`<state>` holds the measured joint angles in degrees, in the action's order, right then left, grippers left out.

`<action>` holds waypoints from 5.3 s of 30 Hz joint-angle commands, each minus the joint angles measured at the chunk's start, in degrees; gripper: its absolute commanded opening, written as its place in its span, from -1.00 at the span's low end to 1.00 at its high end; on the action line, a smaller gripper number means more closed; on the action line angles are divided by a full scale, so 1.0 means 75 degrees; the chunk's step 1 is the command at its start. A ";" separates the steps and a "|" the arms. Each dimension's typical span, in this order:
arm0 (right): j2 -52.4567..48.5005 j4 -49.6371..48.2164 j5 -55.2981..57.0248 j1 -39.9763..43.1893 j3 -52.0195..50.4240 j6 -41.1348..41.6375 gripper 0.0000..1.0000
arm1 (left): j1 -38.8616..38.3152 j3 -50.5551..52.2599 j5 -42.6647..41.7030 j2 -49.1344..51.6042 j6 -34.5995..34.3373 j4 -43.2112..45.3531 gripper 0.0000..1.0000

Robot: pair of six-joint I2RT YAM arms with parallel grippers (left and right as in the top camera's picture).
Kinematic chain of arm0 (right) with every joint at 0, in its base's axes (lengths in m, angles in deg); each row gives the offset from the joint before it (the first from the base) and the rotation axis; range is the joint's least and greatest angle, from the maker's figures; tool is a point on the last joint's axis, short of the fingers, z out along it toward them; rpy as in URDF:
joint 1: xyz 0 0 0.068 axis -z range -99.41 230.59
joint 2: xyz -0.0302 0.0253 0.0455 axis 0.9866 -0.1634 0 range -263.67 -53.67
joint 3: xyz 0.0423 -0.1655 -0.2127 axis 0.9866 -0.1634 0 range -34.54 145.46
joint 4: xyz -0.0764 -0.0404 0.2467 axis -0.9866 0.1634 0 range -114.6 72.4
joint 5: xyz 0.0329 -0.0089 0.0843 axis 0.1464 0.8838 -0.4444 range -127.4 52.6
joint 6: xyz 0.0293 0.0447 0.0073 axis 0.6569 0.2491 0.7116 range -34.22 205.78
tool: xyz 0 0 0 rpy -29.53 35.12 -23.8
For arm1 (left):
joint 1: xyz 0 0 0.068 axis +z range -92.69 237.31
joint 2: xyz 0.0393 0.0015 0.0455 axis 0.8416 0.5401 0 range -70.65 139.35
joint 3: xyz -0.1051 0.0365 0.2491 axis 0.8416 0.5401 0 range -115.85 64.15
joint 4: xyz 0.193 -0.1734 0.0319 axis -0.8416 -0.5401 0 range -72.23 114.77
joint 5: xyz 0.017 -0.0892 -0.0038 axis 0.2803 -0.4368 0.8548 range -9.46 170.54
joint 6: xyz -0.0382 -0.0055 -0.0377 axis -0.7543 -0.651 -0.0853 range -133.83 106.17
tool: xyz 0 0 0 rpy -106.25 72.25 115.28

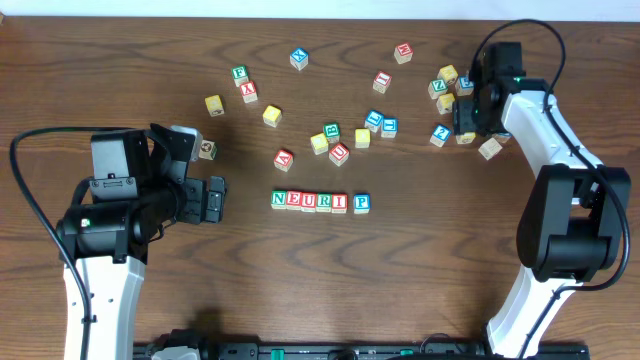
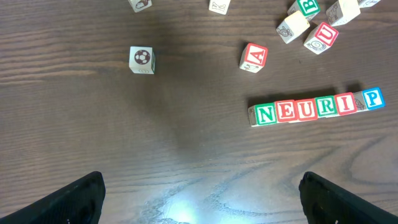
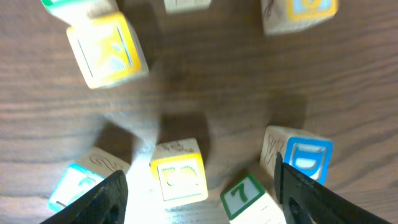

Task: Spell out NEURIPS

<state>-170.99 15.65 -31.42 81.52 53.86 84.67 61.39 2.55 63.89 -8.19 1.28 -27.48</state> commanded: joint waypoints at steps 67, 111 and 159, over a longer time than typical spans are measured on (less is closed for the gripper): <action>-0.0627 -0.0009 0.0012 0.0035 0.0085 0.0134 -0.19 | 0.0032 -0.0154 -0.0093 -0.0047 0.0096 -0.0009 0.95; 0.1711 0.2177 -0.0950 -0.1530 -0.0015 0.2407 -0.97 | 0.0032 -0.0154 -0.0093 -0.0047 0.0096 -0.0009 0.96; 0.1705 0.0568 0.1824 -0.3803 -0.2757 0.8428 -0.53 | 0.0035 -0.0154 -0.0093 -0.0047 0.0096 -0.0009 0.96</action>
<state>-158.62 20.06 -20.25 53.52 33.60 147.03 61.39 2.55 63.89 -8.19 1.28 -27.51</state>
